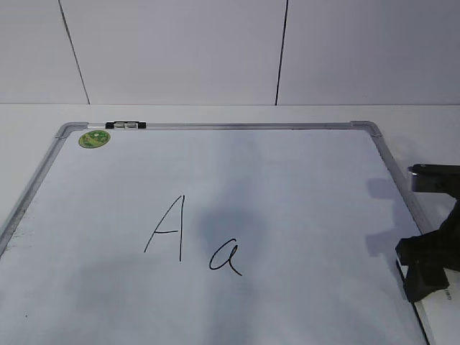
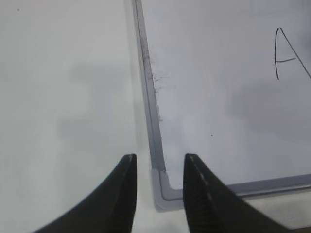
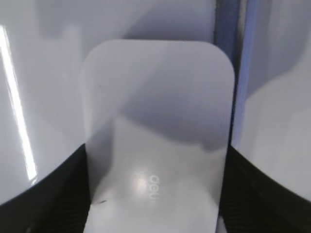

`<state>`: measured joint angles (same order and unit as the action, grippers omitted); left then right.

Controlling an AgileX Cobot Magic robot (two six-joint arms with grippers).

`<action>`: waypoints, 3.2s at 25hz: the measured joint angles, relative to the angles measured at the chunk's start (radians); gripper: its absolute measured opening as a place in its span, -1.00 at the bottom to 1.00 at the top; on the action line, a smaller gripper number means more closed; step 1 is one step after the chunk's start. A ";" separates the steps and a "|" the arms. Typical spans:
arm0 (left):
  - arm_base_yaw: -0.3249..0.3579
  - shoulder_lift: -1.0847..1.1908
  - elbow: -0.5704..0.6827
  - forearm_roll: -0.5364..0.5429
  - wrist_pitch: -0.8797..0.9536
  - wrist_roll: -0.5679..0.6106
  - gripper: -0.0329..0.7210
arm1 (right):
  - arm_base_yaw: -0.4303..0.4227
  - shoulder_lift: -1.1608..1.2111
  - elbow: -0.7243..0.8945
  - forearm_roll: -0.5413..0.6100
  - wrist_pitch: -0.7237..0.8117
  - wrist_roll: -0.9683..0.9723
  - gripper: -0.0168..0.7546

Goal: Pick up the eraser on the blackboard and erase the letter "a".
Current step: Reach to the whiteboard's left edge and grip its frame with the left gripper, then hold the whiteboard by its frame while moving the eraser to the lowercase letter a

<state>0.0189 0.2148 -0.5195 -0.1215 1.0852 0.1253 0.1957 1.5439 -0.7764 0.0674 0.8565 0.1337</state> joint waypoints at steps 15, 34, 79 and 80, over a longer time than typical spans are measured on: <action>0.000 0.244 -0.040 0.000 -0.126 0.000 -0.26 | 0.000 0.005 -0.100 0.038 0.148 0.002 0.47; 0.000 0.982 -0.359 -0.026 -0.168 -0.027 -0.26 | 0.000 -0.001 -0.133 0.046 0.234 0.008 0.47; 0.000 1.590 -0.581 -0.019 -0.221 -0.031 -0.26 | 0.000 -0.100 -0.214 0.079 0.355 -0.010 0.47; 0.000 1.590 -0.581 -0.017 -0.217 -0.031 -0.26 | 0.000 -0.100 -0.214 0.080 0.355 -0.013 0.47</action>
<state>0.0189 1.8044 -1.1004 -0.1389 0.8685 0.0939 0.1957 1.4439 -0.9901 0.1474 1.2114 0.1205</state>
